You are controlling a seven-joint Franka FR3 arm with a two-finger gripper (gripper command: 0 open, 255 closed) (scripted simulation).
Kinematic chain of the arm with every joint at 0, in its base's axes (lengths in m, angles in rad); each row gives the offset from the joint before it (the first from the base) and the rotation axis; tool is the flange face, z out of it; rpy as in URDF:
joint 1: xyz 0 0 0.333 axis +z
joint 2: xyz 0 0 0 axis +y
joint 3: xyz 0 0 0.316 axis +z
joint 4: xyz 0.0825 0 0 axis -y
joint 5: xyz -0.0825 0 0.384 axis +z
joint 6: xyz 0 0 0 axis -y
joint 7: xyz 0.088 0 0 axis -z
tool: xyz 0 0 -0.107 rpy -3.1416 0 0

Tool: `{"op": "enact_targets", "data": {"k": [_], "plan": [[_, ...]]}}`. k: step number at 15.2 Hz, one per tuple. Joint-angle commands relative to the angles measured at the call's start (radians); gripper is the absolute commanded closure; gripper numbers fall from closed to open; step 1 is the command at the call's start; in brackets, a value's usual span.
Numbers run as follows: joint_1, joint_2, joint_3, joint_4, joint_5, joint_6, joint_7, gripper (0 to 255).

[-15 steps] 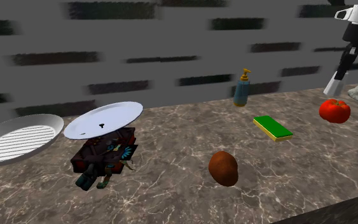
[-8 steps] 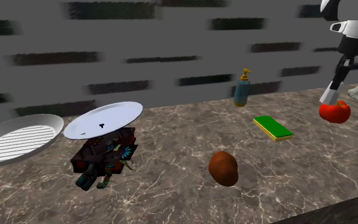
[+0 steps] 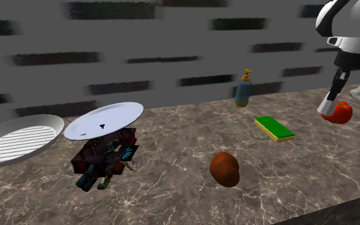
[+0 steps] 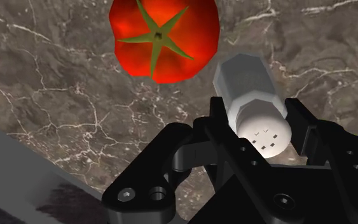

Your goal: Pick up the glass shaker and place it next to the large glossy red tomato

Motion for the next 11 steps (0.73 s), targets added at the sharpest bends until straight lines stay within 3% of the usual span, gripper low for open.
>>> {"op": "enact_targets", "data": {"k": [1, 11], "plan": [[-0.002, 0.008, 0.004, -0.019, 0.009, 0.025, -0.006, 255], [-0.018, 0.055, 0.026, -0.061, 0.052, 0.104, -0.034, 255]]}}
